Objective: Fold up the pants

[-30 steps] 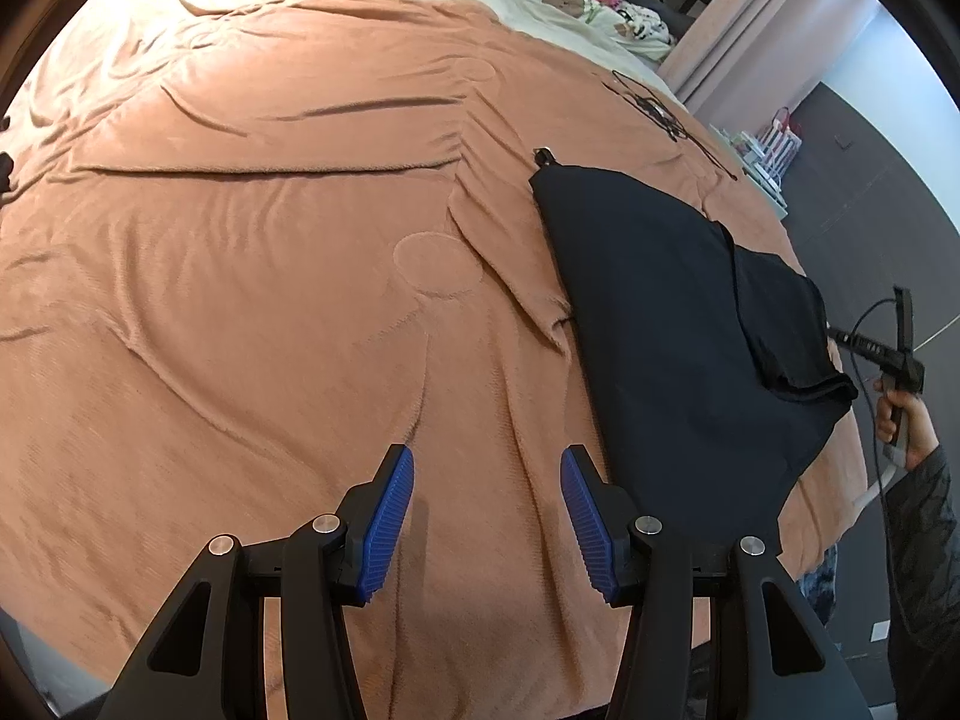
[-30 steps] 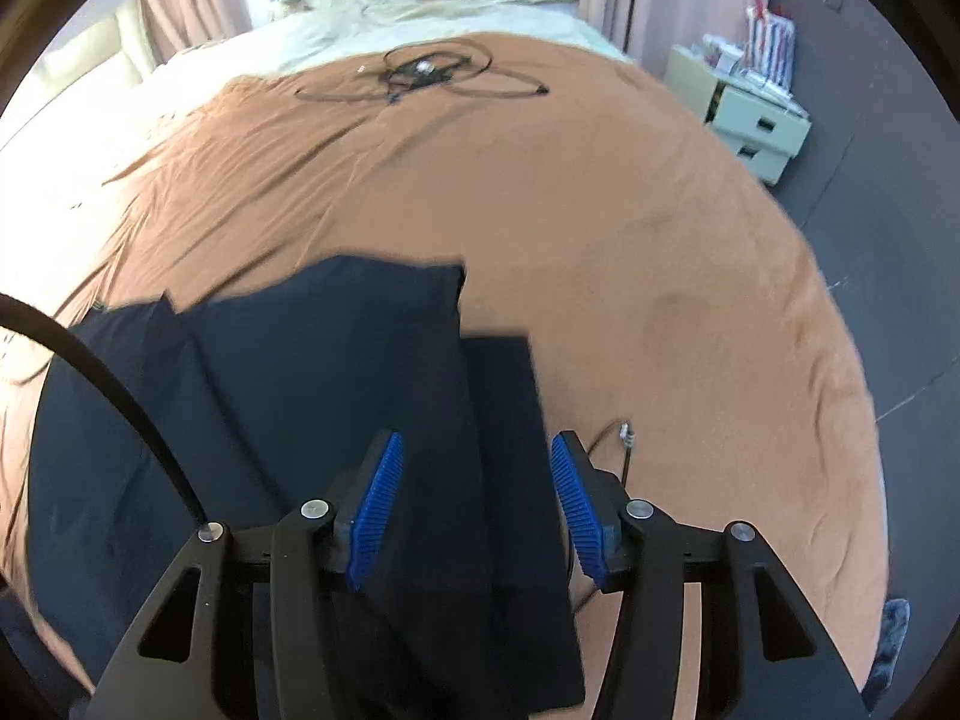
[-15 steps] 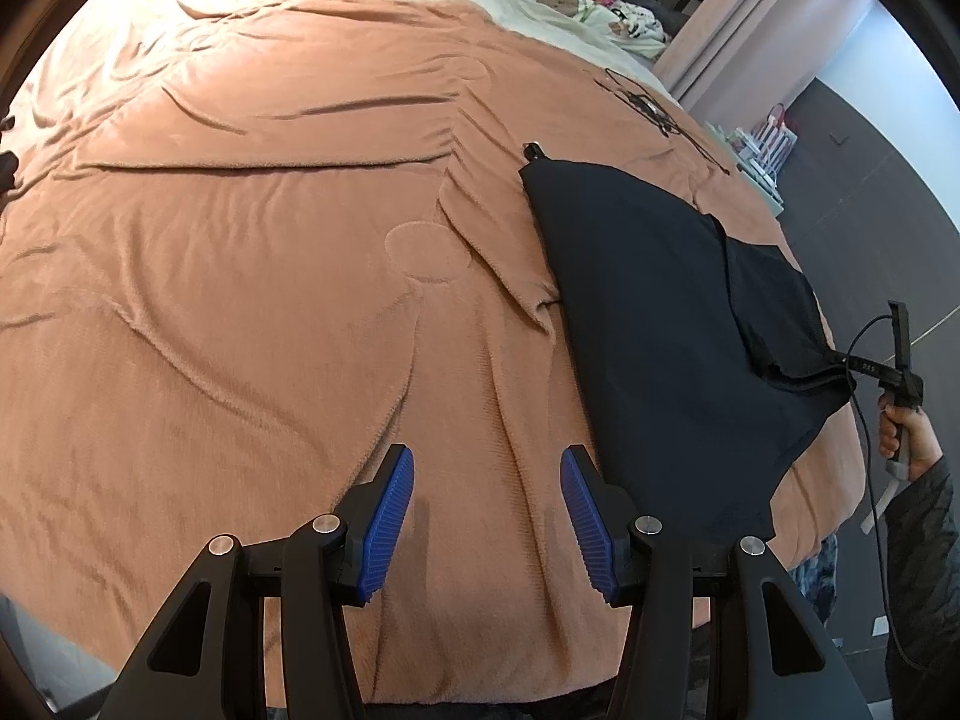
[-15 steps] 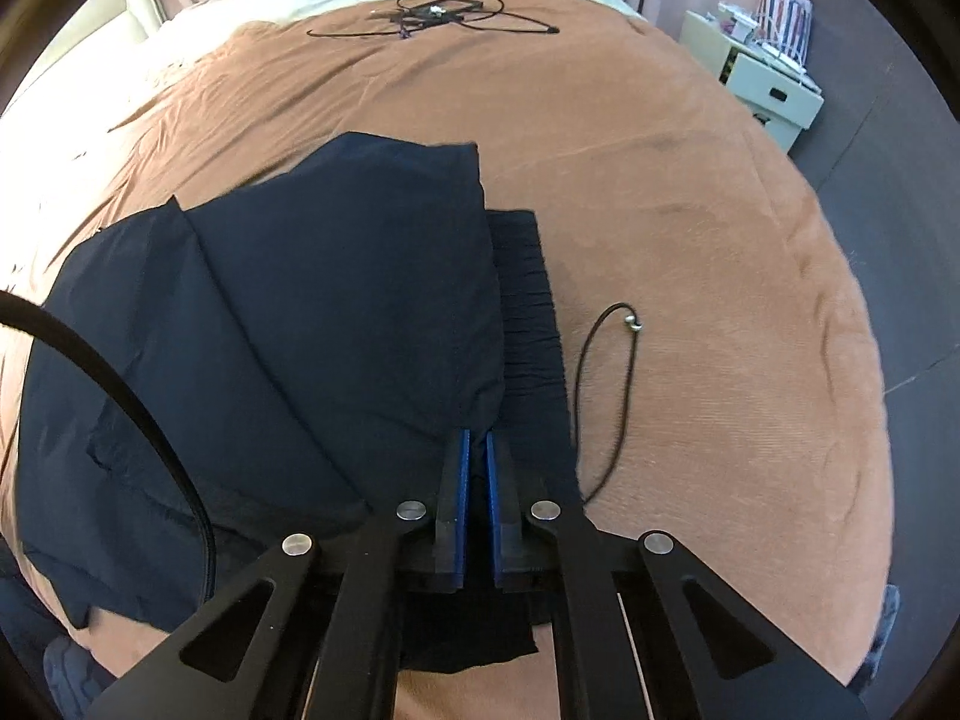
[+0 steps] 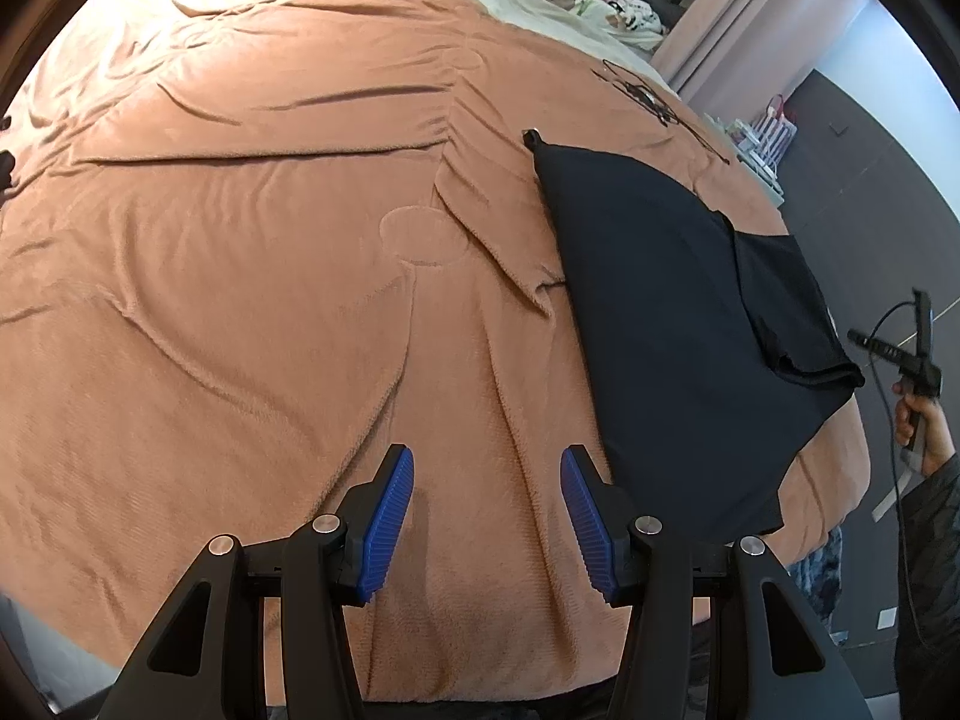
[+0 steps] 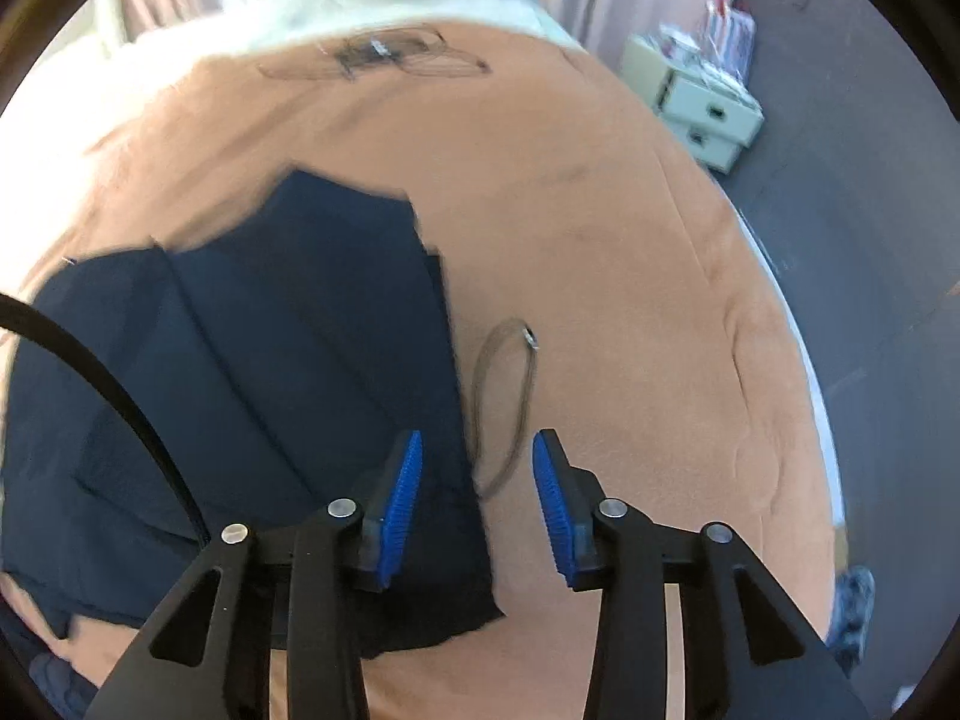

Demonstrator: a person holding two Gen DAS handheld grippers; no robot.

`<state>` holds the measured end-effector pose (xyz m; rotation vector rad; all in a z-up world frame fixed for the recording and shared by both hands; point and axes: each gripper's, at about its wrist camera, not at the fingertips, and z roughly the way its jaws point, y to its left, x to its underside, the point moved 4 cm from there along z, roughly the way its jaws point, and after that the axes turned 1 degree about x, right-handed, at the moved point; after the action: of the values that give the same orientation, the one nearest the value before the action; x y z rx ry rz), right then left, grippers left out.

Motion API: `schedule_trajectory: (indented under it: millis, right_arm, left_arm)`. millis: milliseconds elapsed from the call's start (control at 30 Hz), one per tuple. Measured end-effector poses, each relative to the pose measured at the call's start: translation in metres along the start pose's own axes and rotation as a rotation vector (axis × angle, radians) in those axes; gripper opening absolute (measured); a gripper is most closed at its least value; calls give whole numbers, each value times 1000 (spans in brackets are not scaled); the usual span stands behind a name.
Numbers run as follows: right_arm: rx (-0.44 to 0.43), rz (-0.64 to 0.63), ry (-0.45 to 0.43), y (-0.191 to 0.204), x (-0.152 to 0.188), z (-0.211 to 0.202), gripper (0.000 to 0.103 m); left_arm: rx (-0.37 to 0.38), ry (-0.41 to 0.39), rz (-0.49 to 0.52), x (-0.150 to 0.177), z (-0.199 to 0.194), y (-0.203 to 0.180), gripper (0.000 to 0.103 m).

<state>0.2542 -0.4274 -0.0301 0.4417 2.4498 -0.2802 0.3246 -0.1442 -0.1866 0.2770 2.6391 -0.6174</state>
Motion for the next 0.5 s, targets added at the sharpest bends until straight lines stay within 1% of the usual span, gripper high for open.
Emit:
schedule_trajectory:
  millis: [133, 300, 333, 400, 500]
  right_arm:
    - [11, 9, 8, 2, -19, 15, 37]
    - [-45, 42, 19, 10, -47, 47, 37]
    - [-41, 39, 21, 9, -48, 56, 37]
    - [-33, 33, 32, 14, -62, 72, 37]
    - [-55, 46, 31, 15, -78, 87, 37]
  left_arm:
    - [-6, -3, -1, 0, 1, 0, 54]
    - [-1, 0, -16, -1, 3, 2, 54]
    - [-1, 4, -16, -2, 4, 2, 54]
    - [-4, 11, -11, -7, 7, 0, 54]
    - [11, 15, -2, -12, 12, -7, 54]
